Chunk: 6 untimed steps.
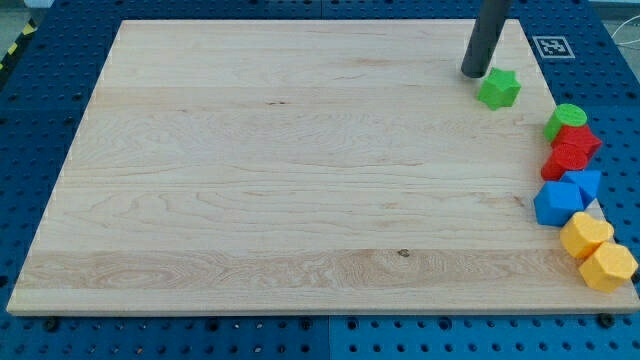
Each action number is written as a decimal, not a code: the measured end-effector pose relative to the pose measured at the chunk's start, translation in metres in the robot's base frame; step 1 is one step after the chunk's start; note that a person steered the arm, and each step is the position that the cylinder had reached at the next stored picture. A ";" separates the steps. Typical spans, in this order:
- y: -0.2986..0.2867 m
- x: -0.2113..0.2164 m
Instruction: Push the green star to the green circle
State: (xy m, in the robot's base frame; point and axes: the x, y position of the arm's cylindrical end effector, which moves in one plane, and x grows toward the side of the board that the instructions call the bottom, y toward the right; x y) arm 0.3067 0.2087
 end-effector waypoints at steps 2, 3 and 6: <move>0.021 0.002; -0.010 0.002; -0.014 0.018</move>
